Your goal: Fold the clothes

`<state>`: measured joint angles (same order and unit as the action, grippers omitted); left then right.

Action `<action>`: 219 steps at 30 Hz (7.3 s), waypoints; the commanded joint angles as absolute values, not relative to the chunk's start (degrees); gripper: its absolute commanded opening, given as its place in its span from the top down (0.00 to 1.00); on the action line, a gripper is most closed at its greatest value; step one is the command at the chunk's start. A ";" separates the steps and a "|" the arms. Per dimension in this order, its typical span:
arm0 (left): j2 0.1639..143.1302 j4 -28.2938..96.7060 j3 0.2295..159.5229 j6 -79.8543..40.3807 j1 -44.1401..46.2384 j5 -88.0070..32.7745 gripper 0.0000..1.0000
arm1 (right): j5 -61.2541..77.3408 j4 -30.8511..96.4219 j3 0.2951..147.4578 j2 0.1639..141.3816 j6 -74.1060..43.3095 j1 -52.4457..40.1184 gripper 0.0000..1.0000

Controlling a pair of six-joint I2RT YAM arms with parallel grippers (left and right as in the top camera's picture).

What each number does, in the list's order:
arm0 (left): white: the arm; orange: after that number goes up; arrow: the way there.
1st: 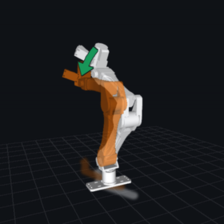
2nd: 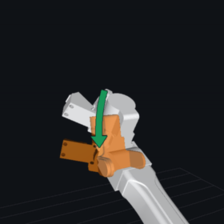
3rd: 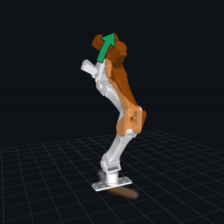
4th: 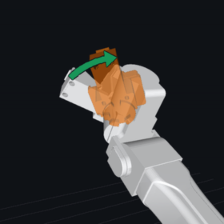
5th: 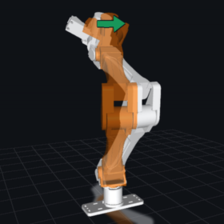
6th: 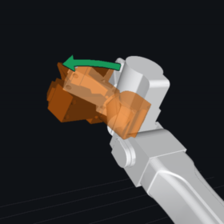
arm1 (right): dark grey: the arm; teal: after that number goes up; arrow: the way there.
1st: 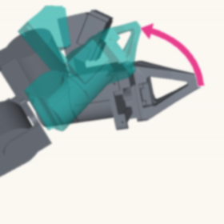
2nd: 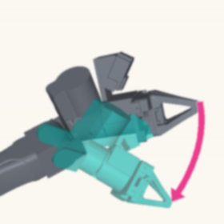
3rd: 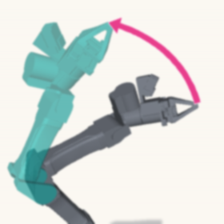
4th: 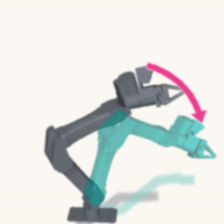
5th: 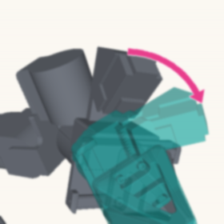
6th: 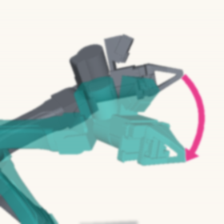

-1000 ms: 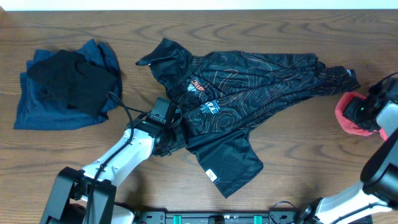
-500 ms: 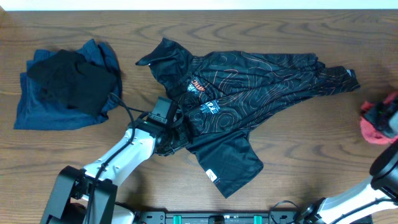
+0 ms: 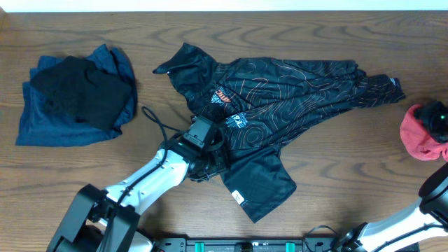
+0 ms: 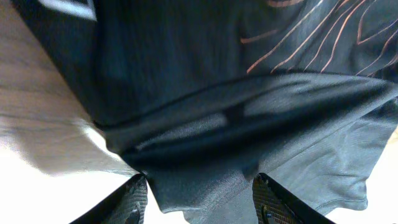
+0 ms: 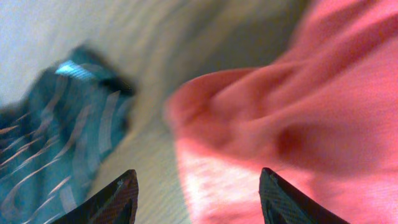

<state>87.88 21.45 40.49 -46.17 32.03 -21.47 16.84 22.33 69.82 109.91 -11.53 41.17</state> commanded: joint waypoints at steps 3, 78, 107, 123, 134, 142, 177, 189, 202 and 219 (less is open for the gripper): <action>91.00 20.69 40.27 -48.38 34.50 -17.28 0.43 | 21.19 25.12 71.20 103.46 -9.63 38.02 0.37; 75.13 33.78 40.29 -31.51 10.94 -14.90 0.94 | 7.03 9.10 56.77 104.77 -5.76 10.41 0.99; 75.13 32.51 40.29 -31.51 10.94 -13.85 0.94 | -10.74 38.13 67.92 102.74 -13.74 12.32 0.05; 75.13 32.49 40.29 -31.51 10.94 -13.85 0.94 | -7.60 41.08 62.96 102.76 -17.12 18.46 0.39; 75.13 32.51 40.29 -31.51 10.94 -13.85 0.94 | -4.73 30.76 57.21 102.76 -19.92 18.39 0.79; 75.09 33.65 40.36 -29.65 10.48 -13.80 0.94 | -8.99 32.16 59.61 100.99 -19.90 22.02 0.99; 75.11 35.40 41.82 -30.00 5.04 -14.96 0.94 | -24.53 54.94 61.95 91.77 -24.82 25.26 0.69; 75.11 35.64 41.82 -30.00 5.04 -14.96 0.94 | -8.84 56.27 56.97 91.77 -24.86 25.08 0.60; 75.11 35.59 41.82 -30.00 5.04 -14.96 0.94 | -8.73 40.29 43.27 91.77 -28.71 25.10 0.50; 75.11 35.79 41.80 -30.00 5.04 -14.94 0.94 | -8.56 34.06 40.71 91.77 -28.69 25.12 0.99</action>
